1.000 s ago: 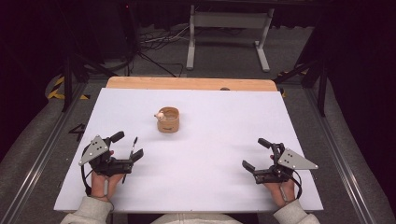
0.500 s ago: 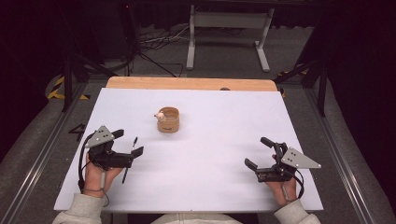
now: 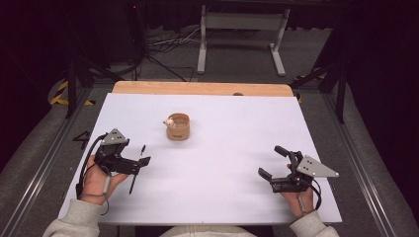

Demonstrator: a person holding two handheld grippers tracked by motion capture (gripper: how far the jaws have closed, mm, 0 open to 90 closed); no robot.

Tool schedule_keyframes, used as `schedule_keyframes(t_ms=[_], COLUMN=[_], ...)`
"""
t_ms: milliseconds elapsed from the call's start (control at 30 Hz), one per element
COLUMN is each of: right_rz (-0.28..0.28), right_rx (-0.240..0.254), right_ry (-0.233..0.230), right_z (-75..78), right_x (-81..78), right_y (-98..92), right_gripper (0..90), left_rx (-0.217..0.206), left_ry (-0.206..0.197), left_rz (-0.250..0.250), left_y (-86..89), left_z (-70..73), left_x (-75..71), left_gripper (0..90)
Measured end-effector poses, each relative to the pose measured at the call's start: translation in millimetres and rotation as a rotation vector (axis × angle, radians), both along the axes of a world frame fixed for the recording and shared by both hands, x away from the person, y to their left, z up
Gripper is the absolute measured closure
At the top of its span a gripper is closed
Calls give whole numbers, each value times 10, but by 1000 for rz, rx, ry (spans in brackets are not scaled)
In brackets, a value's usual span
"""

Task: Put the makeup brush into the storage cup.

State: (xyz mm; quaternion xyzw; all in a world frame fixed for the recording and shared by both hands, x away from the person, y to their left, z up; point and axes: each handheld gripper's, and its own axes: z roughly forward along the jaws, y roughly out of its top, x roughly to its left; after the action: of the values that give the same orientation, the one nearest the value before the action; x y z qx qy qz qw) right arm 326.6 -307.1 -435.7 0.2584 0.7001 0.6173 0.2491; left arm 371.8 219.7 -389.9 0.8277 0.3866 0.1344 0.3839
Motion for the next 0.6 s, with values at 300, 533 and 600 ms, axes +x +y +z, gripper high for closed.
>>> schedule_keyframes(t_ms=[300,533,600], right_rz=[7,13,14], right_rx=[0,8,9], right_ry=[19,31,31], right_z=[-17,-21,-20], right_x=[15,16,15], right_y=[11,9,9], right_gripper=[31,31,31], left_rx=[135,201,205], left_ry=[99,165,180], left_rz=[6,10,9], left_y=[-56,-88,-88], left_z=[127,128,123], left_x=[104,192,208], left_gripper=[26,26,27])
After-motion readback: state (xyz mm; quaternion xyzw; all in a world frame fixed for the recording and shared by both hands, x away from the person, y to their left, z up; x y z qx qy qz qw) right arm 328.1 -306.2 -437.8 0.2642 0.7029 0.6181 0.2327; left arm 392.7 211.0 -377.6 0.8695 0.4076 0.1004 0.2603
